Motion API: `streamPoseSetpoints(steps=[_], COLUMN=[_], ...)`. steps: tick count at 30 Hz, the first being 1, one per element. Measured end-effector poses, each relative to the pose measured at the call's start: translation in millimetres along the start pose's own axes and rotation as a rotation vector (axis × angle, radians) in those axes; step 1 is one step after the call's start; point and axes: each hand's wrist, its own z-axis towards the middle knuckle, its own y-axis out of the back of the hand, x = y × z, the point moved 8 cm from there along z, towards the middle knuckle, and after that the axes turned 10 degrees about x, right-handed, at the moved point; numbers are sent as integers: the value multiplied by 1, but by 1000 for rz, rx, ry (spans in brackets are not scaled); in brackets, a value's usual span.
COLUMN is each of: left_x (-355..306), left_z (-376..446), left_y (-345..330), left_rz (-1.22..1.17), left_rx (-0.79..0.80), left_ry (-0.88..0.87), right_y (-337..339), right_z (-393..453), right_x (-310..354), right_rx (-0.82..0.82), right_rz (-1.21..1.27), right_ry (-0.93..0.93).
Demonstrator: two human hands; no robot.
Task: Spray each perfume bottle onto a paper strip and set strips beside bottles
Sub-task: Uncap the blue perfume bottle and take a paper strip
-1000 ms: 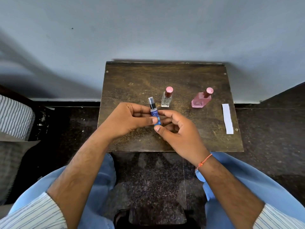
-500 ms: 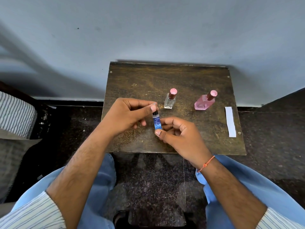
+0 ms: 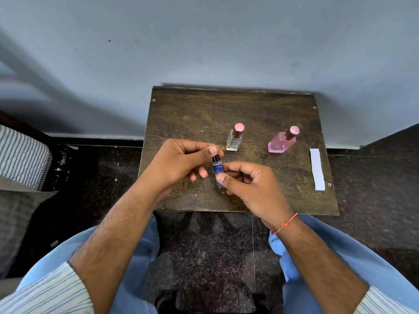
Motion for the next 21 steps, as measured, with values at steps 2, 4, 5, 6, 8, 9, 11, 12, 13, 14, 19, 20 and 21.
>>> streamPoseSetpoints(steps=[2, 4, 5, 6, 8, 9, 11, 12, 13, 14, 19, 20, 21], left_x=[2, 4, 4, 4, 4, 4, 2, 1, 0, -1, 0, 1, 2], left_z=[1, 2, 2, 2, 2, 3, 2, 2, 2, 2, 3, 3, 3], left_y=[-1, -1, -1, -2, -3, -3, -4, -5, -5, -7, -5, -6, -7], left_rz=[-52, -76, -85, -95, -108, -109, -107, -112, -121, -132, -153, -148, -135], left_rx=[-1, -11, -19, -27, -35, -32, -26, -23, -18, -12, -12, -19, -29], left_ry=[18, 21, 19, 15, 6, 1, -15, -26, -36, -43, -58, -61, -64], right_y=[-1, 0, 0, 1, 1, 1, 1, 1, 0, -1, -4, -3, 0], right_z=[0, 0, 0, 0, -1, -2, -2, -2, -2, -2, -3, -2, -2], right_x=[2, 1, 2, 3, 5, 6, 5, 5, 4, 4, 3, 5, 7], right_rx=[4, -2, -9, -18, -28, -28, -20, -14, -9, -1, 35, 29, 13], right_rz=[5, 3, 1, -4, -22, -26, 1, 37, 78, 119, 165, 121, 67], right_ry=[-3, -5, -4, -2, 4, 5, -3, -12, -22, -34, -56, -42, -23])
